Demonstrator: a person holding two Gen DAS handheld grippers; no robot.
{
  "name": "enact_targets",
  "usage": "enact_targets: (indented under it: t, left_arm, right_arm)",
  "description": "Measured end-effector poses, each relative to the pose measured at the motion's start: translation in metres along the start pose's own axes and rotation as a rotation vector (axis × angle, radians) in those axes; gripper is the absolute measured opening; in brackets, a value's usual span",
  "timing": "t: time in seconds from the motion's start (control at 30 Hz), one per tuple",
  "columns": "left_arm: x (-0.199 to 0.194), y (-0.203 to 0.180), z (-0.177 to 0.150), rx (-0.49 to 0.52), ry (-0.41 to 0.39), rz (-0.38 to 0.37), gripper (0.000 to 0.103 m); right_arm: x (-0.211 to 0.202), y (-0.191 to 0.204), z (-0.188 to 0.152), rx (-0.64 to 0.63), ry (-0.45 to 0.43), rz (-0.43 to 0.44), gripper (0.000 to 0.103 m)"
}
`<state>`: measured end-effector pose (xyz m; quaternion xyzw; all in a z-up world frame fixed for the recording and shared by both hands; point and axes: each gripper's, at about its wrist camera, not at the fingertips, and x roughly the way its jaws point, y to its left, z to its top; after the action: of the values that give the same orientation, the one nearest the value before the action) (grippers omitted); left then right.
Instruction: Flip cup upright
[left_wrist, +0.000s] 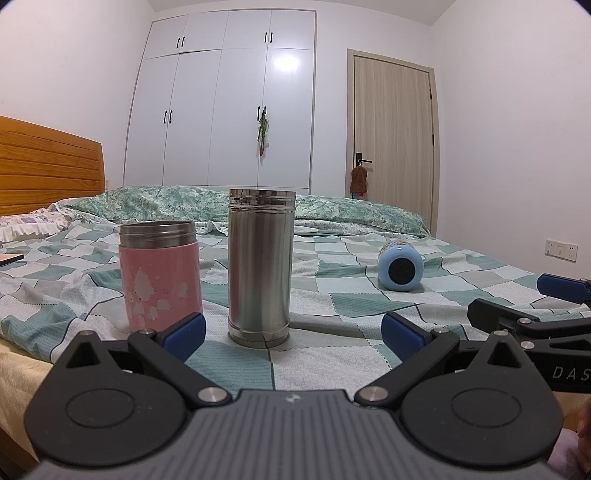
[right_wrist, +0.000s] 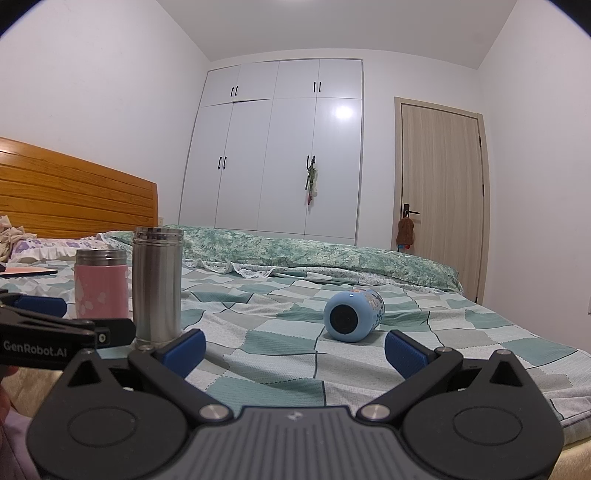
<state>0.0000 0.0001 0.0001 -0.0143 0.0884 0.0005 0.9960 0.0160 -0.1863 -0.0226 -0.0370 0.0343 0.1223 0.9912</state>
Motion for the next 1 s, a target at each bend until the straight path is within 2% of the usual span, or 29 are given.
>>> enact_targets:
  t: [0.7, 0.9, 1.0]
  left_arm:
    - [0.000, 0.000, 0.000, 0.000, 0.003, 0.000, 0.103]
    - [0.009, -0.010, 0.000, 0.036, 0.031, 0.003, 0.103]
    - [0.009, -0.017, 0.006, 0.063, 0.036, -0.027, 0.103]
  right_arm:
    - [0.000, 0.001, 0.001, -0.010, 0.006, -0.015, 0.103]
    - [0.005, 0.000, 0.004, -0.009, 0.014, -0.015, 0.103]
    - [0.009, -0.014, 0.013, 0.010, 0.048, -0.004, 0.103]
